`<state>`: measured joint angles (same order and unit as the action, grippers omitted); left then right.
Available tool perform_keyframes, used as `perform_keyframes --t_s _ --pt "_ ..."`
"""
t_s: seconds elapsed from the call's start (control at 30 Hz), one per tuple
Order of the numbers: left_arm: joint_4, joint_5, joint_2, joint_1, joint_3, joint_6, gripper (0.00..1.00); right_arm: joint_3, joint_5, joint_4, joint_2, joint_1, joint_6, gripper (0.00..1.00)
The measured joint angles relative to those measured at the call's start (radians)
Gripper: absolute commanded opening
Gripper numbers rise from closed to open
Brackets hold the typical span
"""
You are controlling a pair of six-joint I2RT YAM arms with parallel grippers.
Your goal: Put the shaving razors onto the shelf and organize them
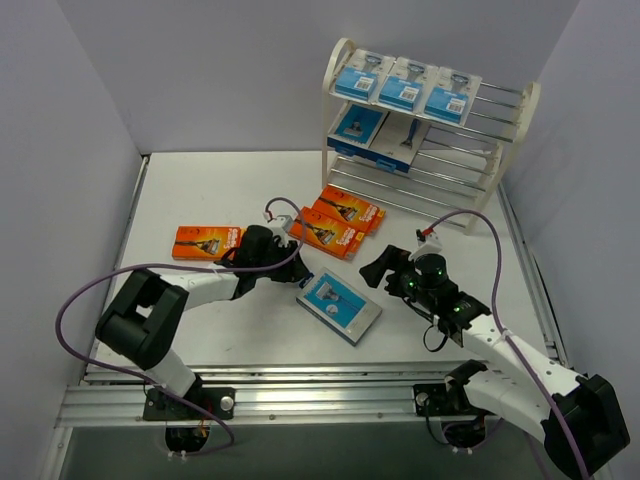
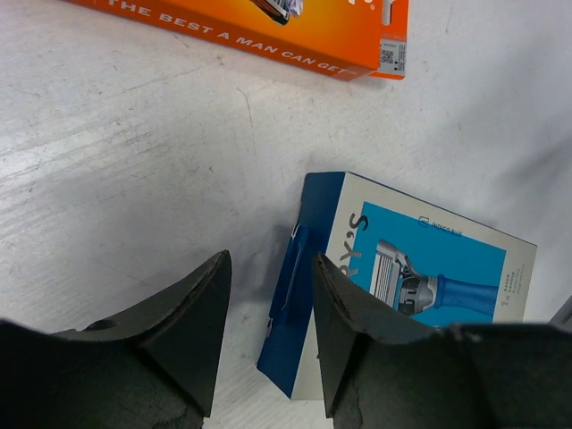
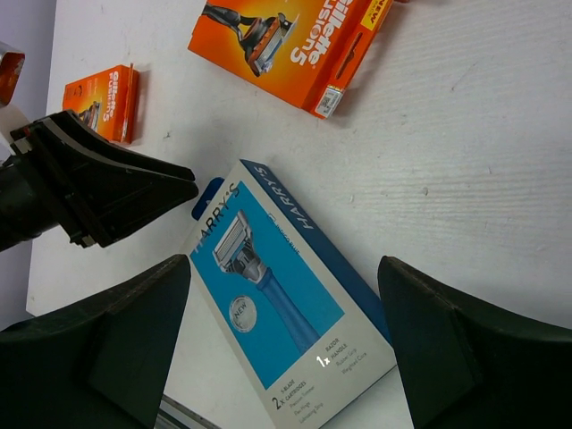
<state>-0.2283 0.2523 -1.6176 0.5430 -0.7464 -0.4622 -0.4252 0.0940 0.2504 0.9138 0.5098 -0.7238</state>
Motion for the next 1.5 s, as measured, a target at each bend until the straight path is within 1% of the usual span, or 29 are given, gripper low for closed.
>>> perform_keyframes --t_s 0.17,0.3,0.37,0.5,0.7,0.83,0.87,1.03,1.17,1.3,1.5 --pt "-0.042 0.037 -0.027 -0.002 0.002 -0.003 0.48 0.009 0.000 0.000 0.003 0.000 0.000 0.82" --pt "-0.079 0.065 -0.050 -0.002 0.005 -0.008 0.40 0.014 -0.002 0.001 0.003 0.000 0.000 0.82" --pt "-0.092 0.073 -0.060 -0.002 0.011 -0.010 0.39 0.021 -0.005 0.000 0.003 0.000 0.000 0.82" --pt "-0.099 0.077 -0.069 -0.002 0.023 -0.013 0.32 0.025 -0.009 0.000 0.003 0.000 0.000 0.82" --pt "-0.121 0.082 -0.073 -0.002 0.036 -0.020 0.27 0.025 -0.012 0.000 0.003 0.000 0.000 0.82" --pt "-0.163 0.102 -0.075 -0.002 0.055 -0.037 0.11 0.025 -0.012 0.000 0.003 0.000 0.000 0.81" --pt "-0.178 0.109 -0.075 -0.003 0.063 -0.044 0.03 0.025 -0.012 0.000 0.003 0.000 0.000 0.82" --pt "-0.200 0.132 -0.075 -0.012 0.079 -0.072 0.02 0.028 -0.011 0.000 -0.002 0.000 -0.004 0.81" --pt "-0.173 0.122 -0.063 -0.014 0.077 -0.080 0.02 0.043 -0.011 -0.002 -0.018 0.000 -0.012 0.81" --pt "-0.079 0.063 0.033 -0.014 0.077 -0.087 0.02 0.054 -0.010 0.000 -0.028 0.000 -0.032 0.81" --pt "0.033 -0.042 0.256 -0.009 0.076 -0.106 0.02 0.119 0.029 0.072 -0.008 0.002 -0.087 0.80"
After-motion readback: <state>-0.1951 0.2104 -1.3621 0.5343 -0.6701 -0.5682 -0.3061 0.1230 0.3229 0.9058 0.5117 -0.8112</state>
